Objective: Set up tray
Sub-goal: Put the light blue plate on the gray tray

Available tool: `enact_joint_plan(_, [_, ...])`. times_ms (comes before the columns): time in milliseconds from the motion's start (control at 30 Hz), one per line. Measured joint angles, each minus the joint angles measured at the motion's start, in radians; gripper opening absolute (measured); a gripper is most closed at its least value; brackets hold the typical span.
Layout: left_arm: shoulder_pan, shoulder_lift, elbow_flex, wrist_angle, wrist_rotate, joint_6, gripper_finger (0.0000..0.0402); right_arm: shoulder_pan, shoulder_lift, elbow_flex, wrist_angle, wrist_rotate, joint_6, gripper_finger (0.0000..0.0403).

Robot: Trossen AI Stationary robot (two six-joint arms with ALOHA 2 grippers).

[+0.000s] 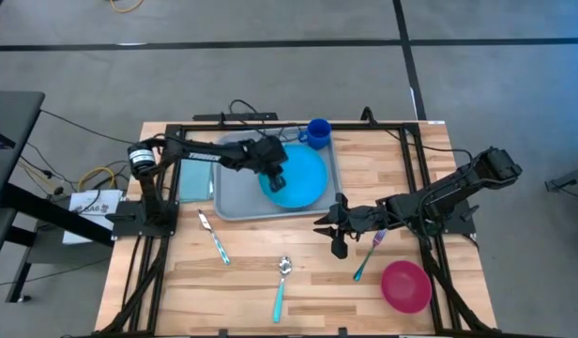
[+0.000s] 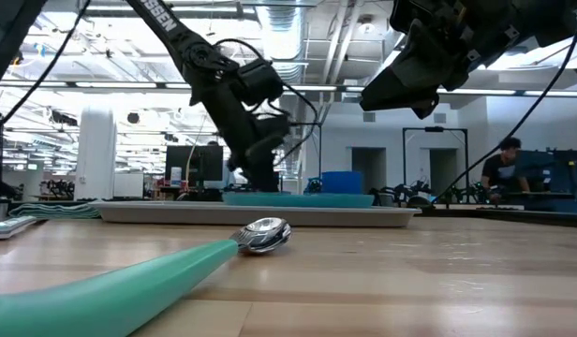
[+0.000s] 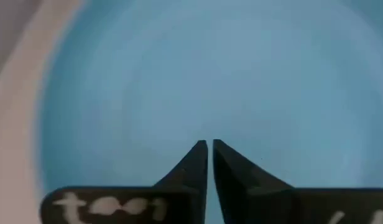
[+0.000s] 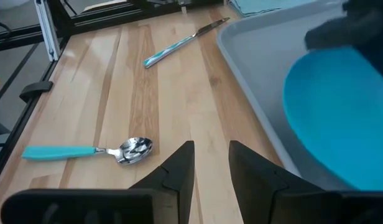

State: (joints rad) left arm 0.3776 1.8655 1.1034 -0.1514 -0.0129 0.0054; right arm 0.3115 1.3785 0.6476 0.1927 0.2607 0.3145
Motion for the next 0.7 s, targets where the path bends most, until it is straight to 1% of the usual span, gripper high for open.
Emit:
enact_joint_plan(200, [-0.056,0.088,0.004,0.07,-0.013,0.039,0.0002,0.0,0.0,0.0,-0.007,0.0,0.0,0.0093])
enact_joint_plan(267, [-0.065,0.106,0.006,0.1,-0.039,0.039,0.0001,0.0,0.0,0.0,-0.007,0.0,0.0,0.0093])
enact_joint_plan(700, [-0.064,0.103,0.003,0.119,-0.048,0.011,0.0,0.0,0.0,0.0,-0.013,0.0,0.0,0.0093])
